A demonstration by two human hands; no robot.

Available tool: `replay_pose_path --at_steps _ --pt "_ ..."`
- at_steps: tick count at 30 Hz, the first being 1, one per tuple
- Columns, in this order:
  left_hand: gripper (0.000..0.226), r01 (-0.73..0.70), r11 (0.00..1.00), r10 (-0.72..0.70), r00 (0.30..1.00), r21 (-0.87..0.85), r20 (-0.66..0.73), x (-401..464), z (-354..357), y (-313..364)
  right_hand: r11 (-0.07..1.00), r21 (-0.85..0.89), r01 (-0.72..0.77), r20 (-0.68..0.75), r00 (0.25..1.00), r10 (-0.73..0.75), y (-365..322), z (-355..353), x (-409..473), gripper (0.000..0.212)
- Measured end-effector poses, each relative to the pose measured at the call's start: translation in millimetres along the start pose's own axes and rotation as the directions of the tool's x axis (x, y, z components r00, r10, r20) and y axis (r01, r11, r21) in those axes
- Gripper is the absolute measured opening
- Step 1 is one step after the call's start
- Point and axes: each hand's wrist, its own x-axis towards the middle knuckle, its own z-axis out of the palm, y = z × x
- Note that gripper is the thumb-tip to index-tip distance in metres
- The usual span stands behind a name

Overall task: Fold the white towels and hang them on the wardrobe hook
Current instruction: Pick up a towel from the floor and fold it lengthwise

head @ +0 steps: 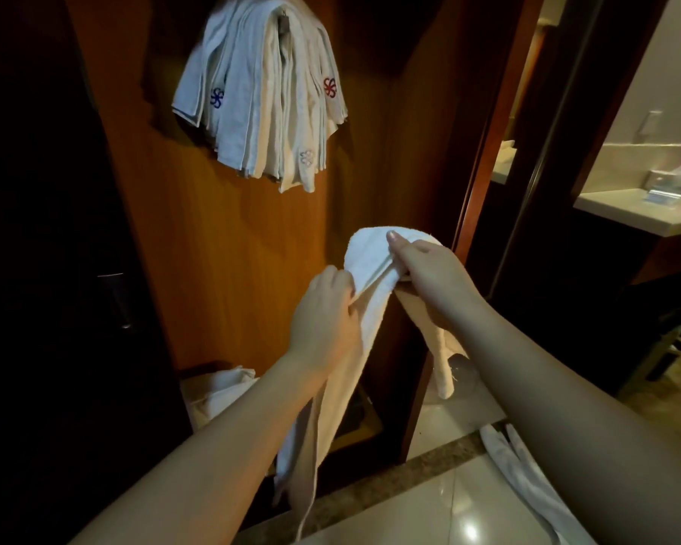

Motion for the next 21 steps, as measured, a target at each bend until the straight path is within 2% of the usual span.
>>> replay_pose_path --at_steps 3,5,6,8,10,12,13,14,16,18,21 --pt "0.017 -0.067 0.997 0.063 0.994 0.042 0.092 -11 9 4 0.998 0.037 -0.045 -0.035 0.998 0.047 3 6 0 0.043" --pt "0.020 -0.053 0.997 0.060 0.984 -0.047 0.170 -17 13 4 0.999 -0.018 -0.049 -0.053 0.997 0.048 9 7 2 0.030" --pt "0.017 -0.002 0.988 0.034 0.979 -0.156 0.202 -19 13 5 0.998 -0.047 -0.044 -0.069 0.997 0.040 12 6 4 0.026" --pt "0.011 0.162 0.879 -0.078 0.977 -0.449 0.200 -17 9 3 0.997 -0.076 -0.033 -0.063 0.998 0.029 12 4 5 0.031" --pt "0.027 0.309 0.699 -0.274 0.949 -0.645 0.158 -4 4 -3 0.997 -0.067 -0.047 -0.019 0.999 0.046 8 4 4 0.050" --pt "0.054 0.416 0.559 -0.368 0.900 -0.717 0.235 13 -4 -10 0.998 -0.051 -0.032 0.031 0.999 0.034 4 4 3 0.054" --pt "0.064 0.453 0.539 -0.357 0.886 -0.710 0.294 20 -8 -12 0.999 -0.043 -0.021 0.048 0.999 0.023 2 4 1 0.055" --pt "0.066 0.476 0.543 -0.326 0.878 -0.692 0.350 25 -11 -12 0.999 -0.037 -0.009 0.065 0.998 0.012 0 3 0 0.056" --pt "0.049 0.481 0.548 -0.276 0.876 -0.684 0.395 31 -16 -11 0.999 -0.034 0.013 0.099 0.995 -0.009 -3 -1 2 0.052" --pt "0.033 0.423 0.586 -0.288 0.906 -0.691 0.311 32 -18 -7 0.999 -0.035 0.020 0.116 0.993 -0.015 -3 -5 5 0.046" --pt "0.029 0.343 0.739 -0.338 0.933 -0.580 0.121 27 -15 2 0.998 -0.057 0.036 0.128 0.991 -0.028 -3 -8 4 0.039"
